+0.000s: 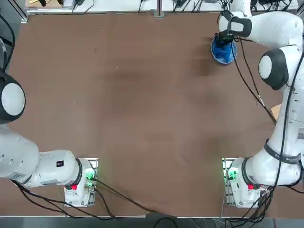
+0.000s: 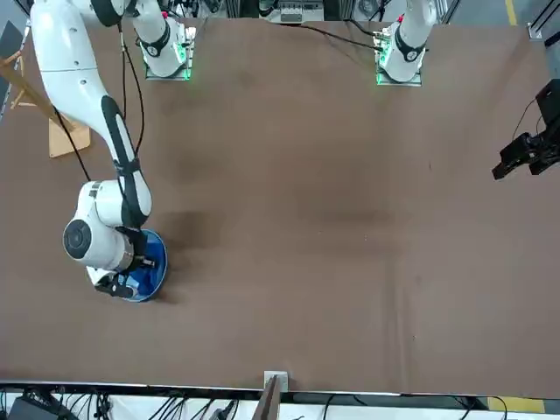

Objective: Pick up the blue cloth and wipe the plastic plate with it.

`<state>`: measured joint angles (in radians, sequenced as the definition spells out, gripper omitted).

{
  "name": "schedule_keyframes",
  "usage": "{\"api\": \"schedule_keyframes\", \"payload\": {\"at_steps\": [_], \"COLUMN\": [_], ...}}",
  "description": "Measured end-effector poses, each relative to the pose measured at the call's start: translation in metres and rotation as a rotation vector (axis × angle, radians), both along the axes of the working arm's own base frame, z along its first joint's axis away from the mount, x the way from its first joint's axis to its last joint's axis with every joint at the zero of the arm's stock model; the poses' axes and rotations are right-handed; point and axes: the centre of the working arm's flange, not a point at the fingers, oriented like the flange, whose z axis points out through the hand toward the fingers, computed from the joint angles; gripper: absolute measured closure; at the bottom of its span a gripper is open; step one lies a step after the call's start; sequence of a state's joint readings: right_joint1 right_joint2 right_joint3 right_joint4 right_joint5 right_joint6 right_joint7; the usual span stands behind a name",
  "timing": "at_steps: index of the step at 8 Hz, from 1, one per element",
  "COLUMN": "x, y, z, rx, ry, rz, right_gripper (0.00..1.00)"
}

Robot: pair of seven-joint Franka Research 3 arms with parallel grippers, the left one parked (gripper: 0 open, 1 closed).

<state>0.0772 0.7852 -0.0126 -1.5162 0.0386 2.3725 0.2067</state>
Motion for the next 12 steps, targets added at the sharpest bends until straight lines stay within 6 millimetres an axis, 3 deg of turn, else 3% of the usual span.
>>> {"api": "schedule_keyframes", "payload": {"at_steps": [3, 7, 8, 12], "x": [0.010, 0.012, 0.011, 0.001], "y": [-0.009, -0.065, -0.072, -0.065], "z": [-0.001, -0.002, -0.001, 0.003], "rx": [0.000, -0.045, -0.046, -0.019], "ry": [-0.084, -0.076, -0.051, 0.080], "rz": [-0.001, 0.034, 0.032, 0.016], "right_gripper": [0.90, 0.90, 0.90, 0.90]}}
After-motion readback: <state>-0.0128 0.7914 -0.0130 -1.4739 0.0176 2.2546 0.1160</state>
